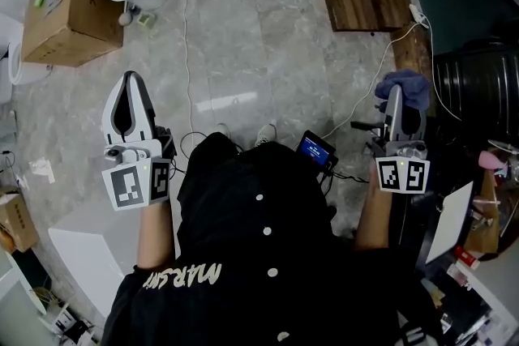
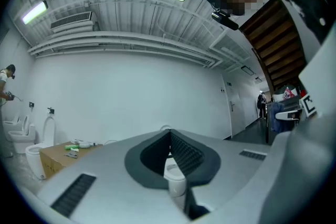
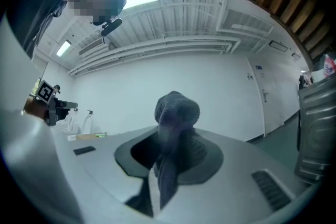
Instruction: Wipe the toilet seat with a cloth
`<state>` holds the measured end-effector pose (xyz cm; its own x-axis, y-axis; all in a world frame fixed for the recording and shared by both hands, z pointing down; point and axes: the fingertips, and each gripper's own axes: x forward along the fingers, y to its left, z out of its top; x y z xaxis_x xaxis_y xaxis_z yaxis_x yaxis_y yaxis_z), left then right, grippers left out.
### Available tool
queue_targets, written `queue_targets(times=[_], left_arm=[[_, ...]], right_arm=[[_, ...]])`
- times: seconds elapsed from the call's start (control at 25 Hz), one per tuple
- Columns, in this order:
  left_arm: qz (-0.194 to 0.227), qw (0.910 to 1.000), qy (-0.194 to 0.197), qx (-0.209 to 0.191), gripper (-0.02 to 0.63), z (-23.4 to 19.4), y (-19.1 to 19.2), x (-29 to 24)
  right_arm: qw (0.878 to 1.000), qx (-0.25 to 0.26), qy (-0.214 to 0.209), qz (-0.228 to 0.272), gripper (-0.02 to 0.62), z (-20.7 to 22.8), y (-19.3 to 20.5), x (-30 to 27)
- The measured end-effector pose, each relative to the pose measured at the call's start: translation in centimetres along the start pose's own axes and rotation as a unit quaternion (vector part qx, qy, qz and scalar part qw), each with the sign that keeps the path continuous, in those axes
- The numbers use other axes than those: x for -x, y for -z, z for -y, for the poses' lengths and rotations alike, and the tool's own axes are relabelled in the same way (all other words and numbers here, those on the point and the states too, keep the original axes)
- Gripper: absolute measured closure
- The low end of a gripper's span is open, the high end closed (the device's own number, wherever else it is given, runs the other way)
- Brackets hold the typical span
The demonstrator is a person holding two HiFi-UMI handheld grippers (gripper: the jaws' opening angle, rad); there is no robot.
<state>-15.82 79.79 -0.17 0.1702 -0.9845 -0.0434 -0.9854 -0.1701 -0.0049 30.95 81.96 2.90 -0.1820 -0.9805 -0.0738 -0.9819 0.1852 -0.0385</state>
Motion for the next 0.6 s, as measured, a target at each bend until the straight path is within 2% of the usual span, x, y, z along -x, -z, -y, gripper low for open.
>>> queue_targets(times=[0.32, 0.6], left_arm=[[0.003, 1.0, -0.005, -0.001, 0.597, 0.9, 0.3, -1.3], [0.006, 0.9999, 0.008, 0.004, 0.597, -0.9, 1.5, -6.2]], right_arm=[[1.0, 0.003, -0.019, -0.007, 0.509, 0.9, 0.9, -2.6], [1.0, 0.004, -0.012, -0.004, 0.508, 0.5, 1.5, -7.2]])
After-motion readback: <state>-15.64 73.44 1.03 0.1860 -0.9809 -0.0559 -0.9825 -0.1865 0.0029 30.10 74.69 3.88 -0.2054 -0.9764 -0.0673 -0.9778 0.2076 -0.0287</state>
